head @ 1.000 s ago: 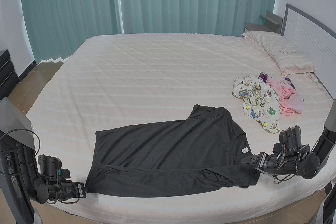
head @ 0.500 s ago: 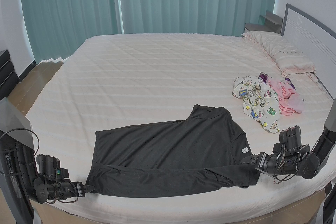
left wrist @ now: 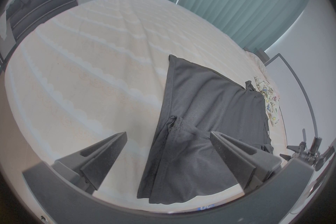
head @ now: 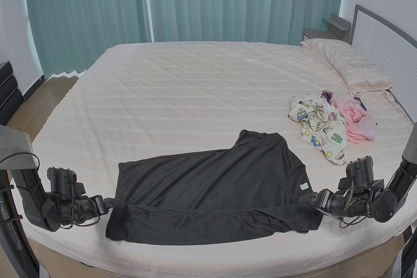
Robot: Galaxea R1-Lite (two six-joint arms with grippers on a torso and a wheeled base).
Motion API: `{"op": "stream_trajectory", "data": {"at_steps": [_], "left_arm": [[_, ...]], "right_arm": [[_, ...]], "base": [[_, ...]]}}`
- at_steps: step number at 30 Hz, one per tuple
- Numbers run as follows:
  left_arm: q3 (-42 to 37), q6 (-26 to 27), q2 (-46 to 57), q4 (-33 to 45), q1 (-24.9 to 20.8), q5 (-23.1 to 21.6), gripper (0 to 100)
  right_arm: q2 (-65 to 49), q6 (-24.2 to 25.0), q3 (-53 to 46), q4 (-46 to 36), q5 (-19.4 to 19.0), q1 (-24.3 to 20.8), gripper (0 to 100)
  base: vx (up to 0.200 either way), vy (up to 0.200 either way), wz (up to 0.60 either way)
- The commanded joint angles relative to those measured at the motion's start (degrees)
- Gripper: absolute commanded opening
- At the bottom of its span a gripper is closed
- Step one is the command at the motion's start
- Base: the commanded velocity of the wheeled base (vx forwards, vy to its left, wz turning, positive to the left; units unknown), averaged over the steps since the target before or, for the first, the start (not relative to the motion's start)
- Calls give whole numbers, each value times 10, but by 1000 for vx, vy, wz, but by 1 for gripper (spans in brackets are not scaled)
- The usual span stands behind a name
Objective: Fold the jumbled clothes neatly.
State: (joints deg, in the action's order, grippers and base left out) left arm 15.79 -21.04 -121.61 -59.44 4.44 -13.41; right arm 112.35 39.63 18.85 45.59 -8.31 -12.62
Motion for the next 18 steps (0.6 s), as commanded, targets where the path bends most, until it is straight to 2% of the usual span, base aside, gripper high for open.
{"op": "stream_trajectory", "data": {"at_steps": [1,6,12,18], "left_arm": [[136,-31,52,185,-22,-44,100],[187,-32,30,205,-20,-87,100],[199,-32,-3,204,-21,-122,100],[195,-17,-20,202,-17,-124,100]], "right_arm": [[7,0,0,0,0,0,100],[7,0,0,0,0,-1,100],[9,0,0,0,0,-1,100],[9,0,-1,0,-1,-1,100]], "base": [[0,0,0],[0,0,0],[0,0,0],[0,0,0]]}}
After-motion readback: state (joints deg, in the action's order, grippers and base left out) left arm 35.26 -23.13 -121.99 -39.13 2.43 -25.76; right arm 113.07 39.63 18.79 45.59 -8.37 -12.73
